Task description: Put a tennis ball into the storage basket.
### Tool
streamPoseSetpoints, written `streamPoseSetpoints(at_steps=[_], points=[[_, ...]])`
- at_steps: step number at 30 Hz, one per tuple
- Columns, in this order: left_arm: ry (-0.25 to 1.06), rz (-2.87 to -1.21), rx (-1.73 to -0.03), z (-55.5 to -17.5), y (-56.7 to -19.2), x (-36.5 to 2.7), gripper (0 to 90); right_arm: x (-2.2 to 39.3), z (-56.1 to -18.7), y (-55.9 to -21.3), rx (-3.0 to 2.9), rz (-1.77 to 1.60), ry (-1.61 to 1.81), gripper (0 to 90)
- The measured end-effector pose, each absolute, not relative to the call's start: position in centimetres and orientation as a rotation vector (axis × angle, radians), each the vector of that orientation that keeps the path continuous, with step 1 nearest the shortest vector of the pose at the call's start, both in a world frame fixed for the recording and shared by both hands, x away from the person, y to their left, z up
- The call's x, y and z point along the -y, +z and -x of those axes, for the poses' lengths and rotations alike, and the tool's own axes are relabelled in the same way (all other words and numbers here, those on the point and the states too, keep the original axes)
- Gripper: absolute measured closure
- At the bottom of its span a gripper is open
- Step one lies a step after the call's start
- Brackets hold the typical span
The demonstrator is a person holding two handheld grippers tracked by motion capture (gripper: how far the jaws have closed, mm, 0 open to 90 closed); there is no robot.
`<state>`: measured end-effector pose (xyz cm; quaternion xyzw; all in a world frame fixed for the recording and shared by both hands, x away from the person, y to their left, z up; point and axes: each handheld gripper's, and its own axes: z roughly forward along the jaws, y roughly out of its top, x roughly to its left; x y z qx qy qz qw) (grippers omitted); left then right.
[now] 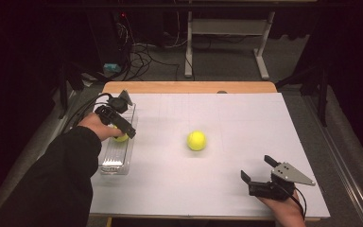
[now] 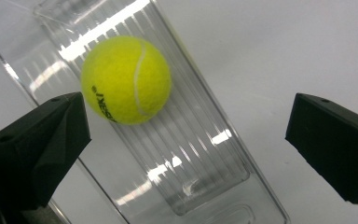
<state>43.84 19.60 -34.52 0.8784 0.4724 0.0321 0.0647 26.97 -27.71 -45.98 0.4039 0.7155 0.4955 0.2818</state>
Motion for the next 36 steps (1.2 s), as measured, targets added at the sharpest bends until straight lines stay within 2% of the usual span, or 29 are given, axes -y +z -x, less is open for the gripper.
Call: streamPoseSetpoints(at_steps=[36], points=[[0.024, -2.687, -1.097, -37.4, -37.0, -11.8, 0.5, 27.3, -27.1, -46.1, -1.923, -1.089, 1.330, 0.0]])
